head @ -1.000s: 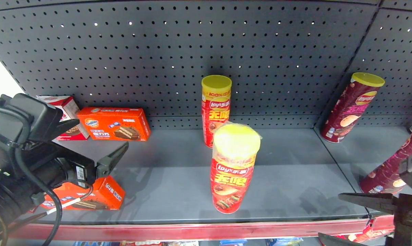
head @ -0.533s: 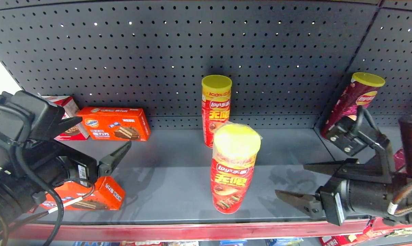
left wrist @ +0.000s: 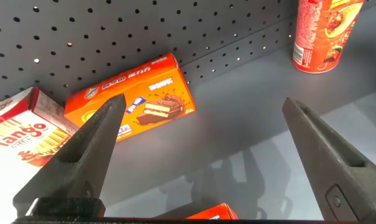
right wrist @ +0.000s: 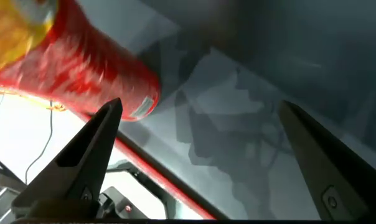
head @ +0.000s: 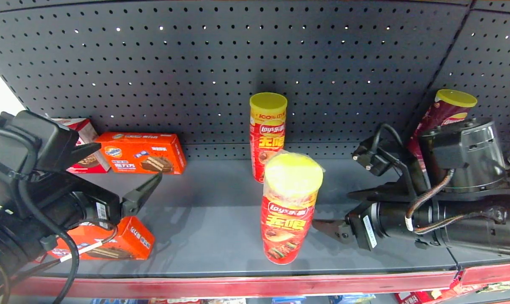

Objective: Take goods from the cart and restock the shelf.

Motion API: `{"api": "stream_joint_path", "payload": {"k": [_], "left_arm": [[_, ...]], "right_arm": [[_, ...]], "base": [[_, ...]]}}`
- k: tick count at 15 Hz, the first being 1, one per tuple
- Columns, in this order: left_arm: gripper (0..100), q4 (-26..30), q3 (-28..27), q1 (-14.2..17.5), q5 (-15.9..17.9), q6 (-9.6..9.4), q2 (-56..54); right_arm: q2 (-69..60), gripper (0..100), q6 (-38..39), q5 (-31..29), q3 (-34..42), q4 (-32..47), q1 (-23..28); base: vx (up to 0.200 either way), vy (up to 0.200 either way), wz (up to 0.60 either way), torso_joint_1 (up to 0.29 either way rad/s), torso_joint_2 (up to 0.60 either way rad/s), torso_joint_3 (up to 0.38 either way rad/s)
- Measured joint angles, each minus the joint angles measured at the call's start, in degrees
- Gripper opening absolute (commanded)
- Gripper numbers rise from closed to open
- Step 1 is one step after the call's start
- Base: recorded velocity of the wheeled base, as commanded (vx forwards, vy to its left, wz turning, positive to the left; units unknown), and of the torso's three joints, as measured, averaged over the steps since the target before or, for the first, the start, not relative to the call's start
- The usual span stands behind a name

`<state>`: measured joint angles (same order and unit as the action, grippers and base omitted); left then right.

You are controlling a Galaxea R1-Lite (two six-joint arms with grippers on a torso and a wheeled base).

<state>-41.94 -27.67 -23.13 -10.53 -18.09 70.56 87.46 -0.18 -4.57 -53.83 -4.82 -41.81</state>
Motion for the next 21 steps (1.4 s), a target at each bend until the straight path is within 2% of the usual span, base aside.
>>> {"api": "stream_joint_path", "payload": {"k": [7,21], "left_arm": [[100,0.01,0.02,0.01,0.00,0.04,0.02],[100,0.01,0.34,-0.02,0.00,0.02,0.02]], "right_arm": [[3.47,100,0.02,0.00,-3.22,0.00,0.12],[5.44,100,-0.24,0.00,-4.11,-0.16,0.20]], "base": [[0.000,0.000,0.00,0.000,0.00,0.000],[0.000,0.000,0.00,0.000,0.00,0.000]]}}
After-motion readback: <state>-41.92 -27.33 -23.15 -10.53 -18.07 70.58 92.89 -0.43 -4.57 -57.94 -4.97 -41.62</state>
